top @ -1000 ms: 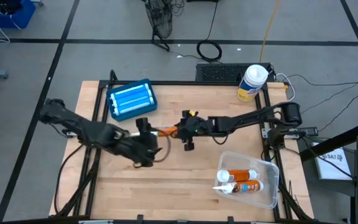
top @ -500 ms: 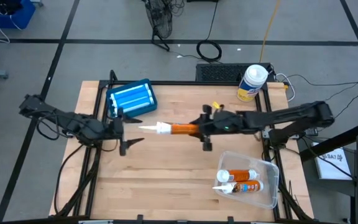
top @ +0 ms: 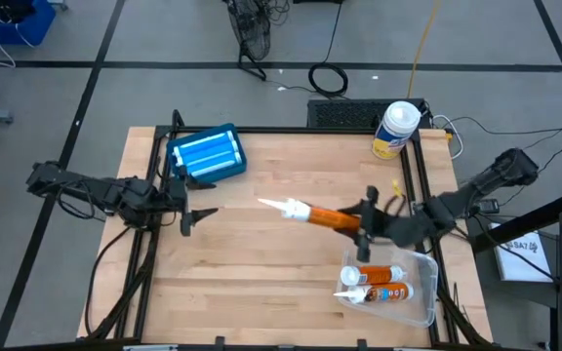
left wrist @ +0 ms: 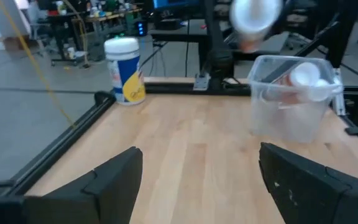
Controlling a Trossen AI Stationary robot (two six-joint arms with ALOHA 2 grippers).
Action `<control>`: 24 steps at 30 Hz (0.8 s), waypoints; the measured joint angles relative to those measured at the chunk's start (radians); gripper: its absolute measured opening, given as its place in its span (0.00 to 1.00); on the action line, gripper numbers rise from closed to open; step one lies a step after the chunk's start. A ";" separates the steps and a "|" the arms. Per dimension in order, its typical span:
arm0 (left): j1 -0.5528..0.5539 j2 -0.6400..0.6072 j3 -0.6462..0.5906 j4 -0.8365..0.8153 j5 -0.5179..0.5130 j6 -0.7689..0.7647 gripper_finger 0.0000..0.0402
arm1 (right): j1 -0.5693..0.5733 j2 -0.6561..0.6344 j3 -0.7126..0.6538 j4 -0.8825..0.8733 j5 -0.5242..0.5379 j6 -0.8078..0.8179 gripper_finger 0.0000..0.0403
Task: Pick & place silicon tubes, Sealant and Lysol wipes
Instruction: Put the orange sealant into the transparent bin
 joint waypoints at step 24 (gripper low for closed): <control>0.046 -0.036 -0.063 0.042 0.078 -0.032 0.80 | 0.493 0.000 -0.122 -0.253 0.384 0.549 0.47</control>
